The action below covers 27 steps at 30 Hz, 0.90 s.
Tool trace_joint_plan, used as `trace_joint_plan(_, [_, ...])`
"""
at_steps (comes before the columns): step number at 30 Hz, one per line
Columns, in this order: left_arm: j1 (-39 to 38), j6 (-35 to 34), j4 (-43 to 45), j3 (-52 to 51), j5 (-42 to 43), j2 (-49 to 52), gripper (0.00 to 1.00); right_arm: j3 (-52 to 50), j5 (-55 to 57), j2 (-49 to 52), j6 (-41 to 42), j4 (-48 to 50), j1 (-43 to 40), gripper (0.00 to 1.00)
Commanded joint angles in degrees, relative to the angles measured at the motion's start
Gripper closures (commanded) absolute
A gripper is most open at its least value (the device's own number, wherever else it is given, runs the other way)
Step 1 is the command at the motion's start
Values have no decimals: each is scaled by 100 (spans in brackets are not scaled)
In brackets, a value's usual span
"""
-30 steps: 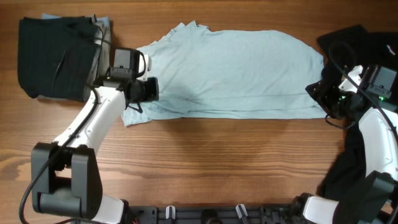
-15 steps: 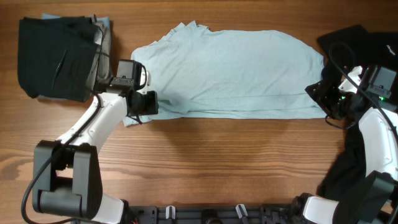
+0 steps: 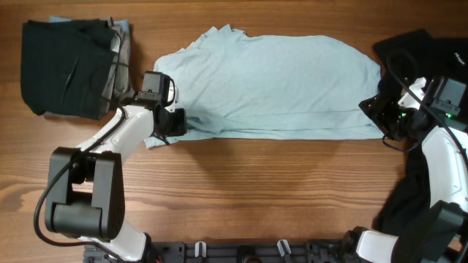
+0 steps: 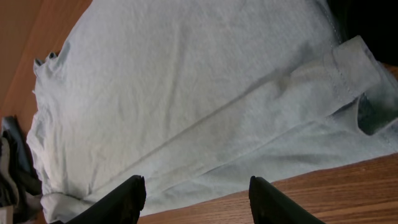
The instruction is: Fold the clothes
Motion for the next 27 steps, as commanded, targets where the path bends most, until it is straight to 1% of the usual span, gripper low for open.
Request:
trace_joint_plan(1, [-15, 28, 72, -46, -114, 52, 95, 79, 55, -70, -109, 4, 20, 42])
trace_joint_plan(6, [-15, -17, -2, -39, -109, 2, 96, 79, 57, -70, -109, 4, 20, 42])
trace_joint_plan(16, [-17, -13, -304, 219, -46, -625, 96, 79, 55, -70, -109, 15, 20, 41])
trace_joint_plan(21, [-17, -11, -166, 223, -46, -643, 96, 79, 55, -70, -109, 13, 20, 42])
trace_joint_plan(27, [-17, -17, 249, 223, -46, -643, 96, 79, 55, -70, -109, 13, 20, 42])
